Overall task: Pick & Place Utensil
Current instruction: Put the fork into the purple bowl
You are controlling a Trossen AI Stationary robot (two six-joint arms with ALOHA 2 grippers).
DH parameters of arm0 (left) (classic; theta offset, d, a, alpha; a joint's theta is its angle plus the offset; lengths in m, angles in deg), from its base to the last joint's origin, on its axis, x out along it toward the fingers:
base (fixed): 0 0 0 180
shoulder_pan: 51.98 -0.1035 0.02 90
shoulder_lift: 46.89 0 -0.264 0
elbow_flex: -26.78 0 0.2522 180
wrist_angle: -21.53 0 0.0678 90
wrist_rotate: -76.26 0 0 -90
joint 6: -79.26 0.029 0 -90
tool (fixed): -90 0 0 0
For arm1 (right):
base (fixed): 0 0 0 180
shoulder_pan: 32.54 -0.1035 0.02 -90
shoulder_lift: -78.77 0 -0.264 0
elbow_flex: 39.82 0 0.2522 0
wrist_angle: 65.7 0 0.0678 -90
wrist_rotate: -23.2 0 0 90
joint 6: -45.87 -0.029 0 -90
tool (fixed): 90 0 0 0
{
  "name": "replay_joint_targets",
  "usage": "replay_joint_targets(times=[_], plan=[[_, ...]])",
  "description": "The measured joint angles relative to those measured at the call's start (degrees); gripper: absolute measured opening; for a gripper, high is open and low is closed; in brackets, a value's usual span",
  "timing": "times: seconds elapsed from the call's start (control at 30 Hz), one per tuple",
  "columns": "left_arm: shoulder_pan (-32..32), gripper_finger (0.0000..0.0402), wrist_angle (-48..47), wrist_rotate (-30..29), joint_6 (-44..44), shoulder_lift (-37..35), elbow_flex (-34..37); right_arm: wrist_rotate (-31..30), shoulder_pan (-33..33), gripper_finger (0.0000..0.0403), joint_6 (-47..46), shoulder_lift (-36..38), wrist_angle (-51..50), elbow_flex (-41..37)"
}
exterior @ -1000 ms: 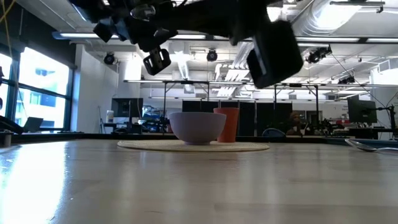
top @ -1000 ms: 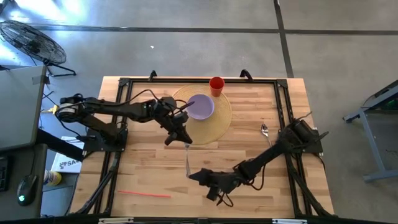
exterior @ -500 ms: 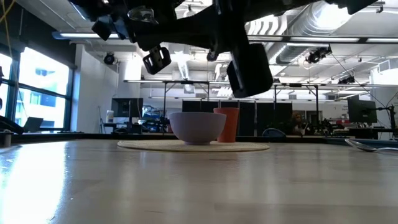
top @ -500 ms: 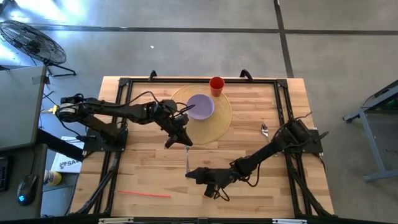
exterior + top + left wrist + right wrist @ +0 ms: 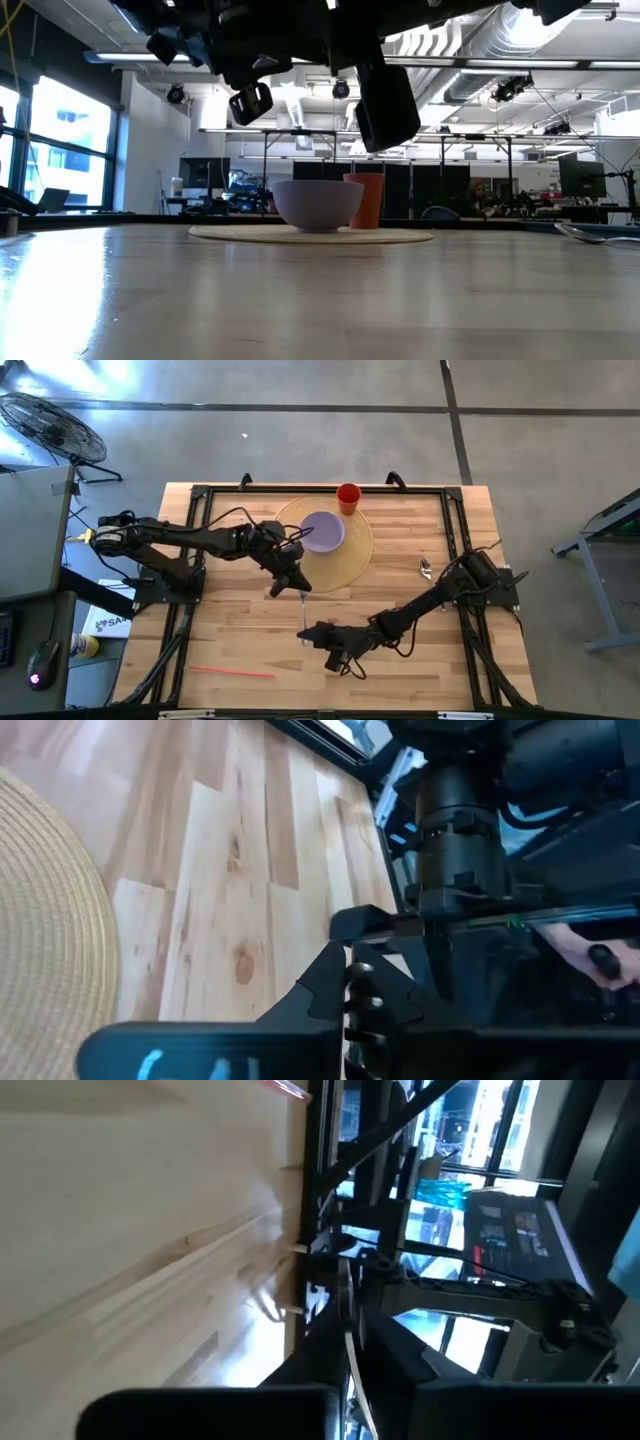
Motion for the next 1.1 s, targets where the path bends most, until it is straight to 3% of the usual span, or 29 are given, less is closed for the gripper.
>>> replay_joint_targets(times=[0.17,0.37,0.57,0.77,1.1], plan=[[-0.1,0.0049,0.8,-0.9,0.1,-0.1,0.0,-1.3,-0.5,0.0027,-2.4,0.0,2.9,0.0],[-0.2,0.012,0.5,-2.2,2.0,-0.5,0.0,-1.4,-2.0,0.0007,-2.3,-0.1,3.2,0.0],[-5.8,0.0172,-4.9,-4.8,4.7,-4.2,-0.2,-1.7,-3.0,0.0005,-9.6,-0.1,4.4,-0.1],[-8.8,0.0178,-16.9,-16.7,5.8,-11.5,-0.1,-3.4,0.3,0.0004,-19.7,0.3,10.0,-0.2],[4.4,0.0178,-19.0,-39.7,1.6,-18.9,5.8,0.8,12.4,0.0003,-37.6,2.9,13.6,-1.5]])
